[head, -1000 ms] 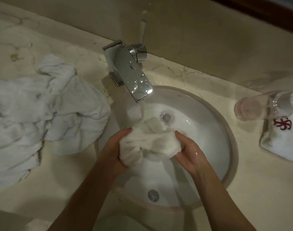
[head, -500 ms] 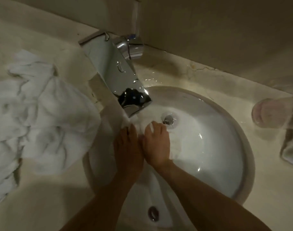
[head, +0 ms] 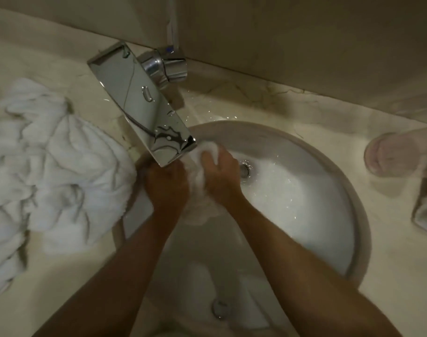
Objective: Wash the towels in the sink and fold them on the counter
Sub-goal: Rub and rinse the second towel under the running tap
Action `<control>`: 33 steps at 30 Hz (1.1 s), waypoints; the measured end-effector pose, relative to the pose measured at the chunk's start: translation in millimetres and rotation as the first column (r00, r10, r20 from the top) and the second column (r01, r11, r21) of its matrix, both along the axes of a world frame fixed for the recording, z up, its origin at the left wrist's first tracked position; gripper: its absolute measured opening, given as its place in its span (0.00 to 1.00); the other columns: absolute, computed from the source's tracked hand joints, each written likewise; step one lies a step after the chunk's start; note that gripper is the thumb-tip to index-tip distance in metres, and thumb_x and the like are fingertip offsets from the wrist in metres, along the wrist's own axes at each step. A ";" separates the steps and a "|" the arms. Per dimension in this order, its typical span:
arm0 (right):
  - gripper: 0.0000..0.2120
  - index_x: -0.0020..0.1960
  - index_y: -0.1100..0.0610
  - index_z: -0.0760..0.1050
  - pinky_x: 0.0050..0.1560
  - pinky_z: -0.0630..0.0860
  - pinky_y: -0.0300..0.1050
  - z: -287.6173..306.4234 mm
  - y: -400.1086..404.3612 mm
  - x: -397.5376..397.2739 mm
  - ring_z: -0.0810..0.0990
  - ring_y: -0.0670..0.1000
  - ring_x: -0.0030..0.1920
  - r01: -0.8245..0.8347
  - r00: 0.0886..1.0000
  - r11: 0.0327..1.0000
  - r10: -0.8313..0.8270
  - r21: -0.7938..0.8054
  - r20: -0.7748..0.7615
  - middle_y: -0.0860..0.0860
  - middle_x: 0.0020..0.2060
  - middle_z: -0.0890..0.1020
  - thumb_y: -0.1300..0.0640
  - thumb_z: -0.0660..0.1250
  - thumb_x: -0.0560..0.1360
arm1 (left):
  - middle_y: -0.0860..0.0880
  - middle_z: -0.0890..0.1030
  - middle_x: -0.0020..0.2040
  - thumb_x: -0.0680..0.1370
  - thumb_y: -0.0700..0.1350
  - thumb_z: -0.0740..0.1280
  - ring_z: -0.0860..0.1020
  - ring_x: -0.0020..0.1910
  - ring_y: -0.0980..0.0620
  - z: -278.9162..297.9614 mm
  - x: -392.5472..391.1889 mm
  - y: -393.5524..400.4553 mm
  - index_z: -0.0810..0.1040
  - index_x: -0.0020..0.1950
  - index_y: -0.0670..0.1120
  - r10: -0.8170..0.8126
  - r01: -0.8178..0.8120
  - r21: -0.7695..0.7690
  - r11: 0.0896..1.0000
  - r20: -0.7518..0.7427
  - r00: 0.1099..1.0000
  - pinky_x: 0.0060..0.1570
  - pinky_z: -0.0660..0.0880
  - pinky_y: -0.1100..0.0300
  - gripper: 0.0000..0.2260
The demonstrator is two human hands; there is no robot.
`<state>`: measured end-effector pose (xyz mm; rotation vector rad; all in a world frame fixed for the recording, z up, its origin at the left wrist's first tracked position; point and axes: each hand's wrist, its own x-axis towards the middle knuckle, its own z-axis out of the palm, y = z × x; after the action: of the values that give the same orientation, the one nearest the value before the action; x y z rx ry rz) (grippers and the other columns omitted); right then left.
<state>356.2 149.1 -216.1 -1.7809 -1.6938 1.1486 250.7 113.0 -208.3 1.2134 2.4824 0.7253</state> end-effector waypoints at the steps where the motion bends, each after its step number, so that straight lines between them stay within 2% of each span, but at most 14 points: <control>1: 0.15 0.51 0.54 0.76 0.48 0.77 0.56 5.8 -8.8 2.7 0.80 0.58 0.46 0.031 0.996 0.999 -0.028 0.039 -0.082 0.53 0.42 0.82 0.44 0.59 0.78 | 0.47 0.75 0.35 0.79 0.45 0.59 0.76 0.35 0.47 5.4 -3.6 -8.5 0.76 0.43 0.39 -0.005 0.000 0.081 0.997 0.060 0.998 0.35 0.71 0.61 0.12; 3: 0.11 0.48 0.55 0.72 0.44 0.74 0.58 0.0 -31.4 16.6 0.76 0.56 0.42 0.046 0.965 0.996 -0.024 0.079 -0.259 0.52 0.40 0.78 0.49 0.58 0.81 | 0.48 0.77 0.44 0.81 0.49 0.59 0.73 0.42 0.56 14.7 -6.8 -28.3 0.77 0.50 0.39 -0.026 0.010 0.086 0.996 0.181 0.983 0.43 0.69 0.64 0.15; 4: 0.11 0.47 0.56 0.71 0.44 0.73 0.59 -9.0 -45.0 25.0 0.74 0.56 0.42 0.024 0.972 0.990 0.009 0.137 -0.235 0.51 0.40 0.76 0.51 0.58 0.82 | 0.47 0.77 0.47 0.82 0.47 0.60 0.72 0.44 0.59 16.1 -4.6 -38.0 0.77 0.54 0.39 -0.097 0.087 0.074 0.993 0.151 0.984 0.45 0.67 0.68 0.12; 6: 0.13 0.48 0.61 0.72 0.46 0.72 0.62 -34.5 -69.2 33.5 0.74 0.57 0.44 -0.060 0.998 0.977 0.064 0.205 -0.013 0.53 0.43 0.75 0.52 0.56 0.82 | 0.43 0.79 0.52 0.81 0.40 0.61 0.72 0.46 0.58 5.7 4.9 -46.7 0.76 0.60 0.39 -0.241 0.245 -0.034 0.969 0.096 0.966 0.48 0.64 0.70 0.11; 8: 0.18 0.55 0.64 0.73 0.50 0.74 0.62 -54.2 -82.0 23.6 0.76 0.61 0.49 -0.110 0.974 0.981 0.075 0.157 0.213 0.57 0.50 0.78 0.49 0.54 0.82 | 0.39 0.78 0.55 0.76 0.37 0.65 0.77 0.50 0.45 -14.8 13.2 -48.6 0.74 0.63 0.37 -0.330 0.334 -0.160 0.929 0.051 0.943 0.49 0.68 0.61 0.15; 12: 0.23 0.59 0.60 0.66 0.47 0.75 0.55 -60.1 -55.8 -0.4 0.76 0.61 0.48 -0.211 0.873 0.975 0.155 0.070 0.463 0.59 0.53 0.77 0.47 0.64 0.71 | 0.37 0.79 0.47 0.66 0.33 0.77 0.81 0.40 0.37 -32.4 14.7 -34.8 0.72 0.55 0.40 -0.315 0.298 -0.218 0.929 -0.047 0.948 0.33 0.79 0.53 0.22; 17: 0.18 0.54 0.54 0.71 0.44 0.78 0.55 -45.9 -13.9 -3.6 0.79 0.57 0.46 -0.145 0.933 0.982 0.175 -0.117 0.314 0.54 0.49 0.78 0.43 0.63 0.72 | 0.43 0.80 0.35 0.58 0.35 0.83 0.81 0.29 0.44 -31.0 11.5 -23.2 0.78 0.43 0.39 -0.348 0.312 -0.229 0.922 -0.140 0.927 0.22 0.74 0.59 0.19; 19: 0.12 0.48 0.48 0.71 0.38 0.73 0.48 -40.6 0.5 -10.6 0.80 0.52 0.42 -0.113 0.916 0.981 0.164 -0.157 0.365 0.48 0.43 0.77 0.41 0.64 0.73 | 0.40 0.81 0.41 0.63 0.33 0.79 0.82 0.36 0.41 -26.4 11.7 -18.5 0.78 0.50 0.38 -0.303 0.274 -0.237 0.932 -0.093 0.948 0.27 0.77 0.56 0.18; 21: 0.10 0.44 0.50 0.72 0.41 0.68 0.45 -33.7 11.5 -13.8 0.81 0.53 0.43 -0.068 0.903 0.973 0.154 -0.222 0.400 0.49 0.41 0.79 0.44 0.62 0.77 | 0.38 0.80 0.52 0.74 0.36 0.70 0.80 0.49 0.39 -10.3 14.8 -6.3 0.75 0.60 0.38 -0.146 0.162 -0.257 0.953 0.082 0.986 0.43 0.76 0.51 0.15; 23: 0.15 0.52 0.55 0.75 0.47 0.67 0.46 -30.6 13.1 -13.9 0.81 0.59 0.52 0.041 0.942 0.954 0.062 -0.298 0.329 0.56 0.50 0.82 0.47 0.55 0.82 | 0.40 0.79 0.55 0.81 0.41 0.62 0.77 0.55 0.40 5.9 14.3 -0.7 0.74 0.62 0.40 0.071 -0.011 -0.225 0.974 0.264 0.962 0.50 0.71 0.54 0.11; 25: 0.19 0.60 0.58 0.74 0.54 0.70 0.49 -16.8 2.5 -9.2 0.78 0.60 0.57 0.163 0.986 0.941 -0.145 -0.296 0.082 0.58 0.55 0.80 0.47 0.52 0.81 | 0.41 0.79 0.57 0.82 0.44 0.59 0.77 0.58 0.42 19.3 9.5 -5.1 0.75 0.63 0.40 0.181 -0.139 -0.130 0.982 0.415 0.892 0.55 0.71 0.55 0.13; 27: 0.17 0.58 0.57 0.72 0.59 0.70 0.51 9.3 -17.9 4.1 0.76 0.58 0.56 0.273 0.928 0.933 -0.320 -0.234 -0.192 0.56 0.53 0.79 0.46 0.53 0.79 | 0.40 0.79 0.61 0.82 0.46 0.57 0.76 0.62 0.43 27.5 3.7 -21.2 0.76 0.65 0.39 0.196 -0.206 -0.026 0.978 0.446 0.873 0.63 0.69 0.54 0.17; 30: 0.07 0.56 0.52 0.68 0.52 0.74 0.41 38.0 -54.1 42.7 0.79 0.45 0.48 0.312 0.865 0.928 -0.367 -0.205 -0.342 0.50 0.47 0.78 0.49 0.56 0.84 | 0.40 0.75 0.68 0.85 0.49 0.53 0.72 0.68 0.44 30.3 -2.0 -52.8 0.73 0.69 0.38 0.233 -0.241 -0.042 0.970 0.461 0.856 0.72 0.65 0.50 0.20; 33: 0.07 0.59 0.57 0.71 0.43 0.79 0.44 33.1 -85.6 87.8 0.81 0.49 0.45 0.434 0.569 0.737 -0.670 -0.518 -0.477 0.54 0.44 0.79 0.55 0.62 0.83 | 0.39 0.75 0.68 0.85 0.53 0.52 0.73 0.68 0.39 31.7 -6.9 -82.1 0.72 0.70 0.36 0.392 -0.269 -0.311 0.912 0.459 0.798 0.69 0.68 0.46 0.24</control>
<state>444.0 63.5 -183.0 -1.6311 -0.4579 1.5482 243.8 30.9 -176.6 0.4154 2.2479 0.7028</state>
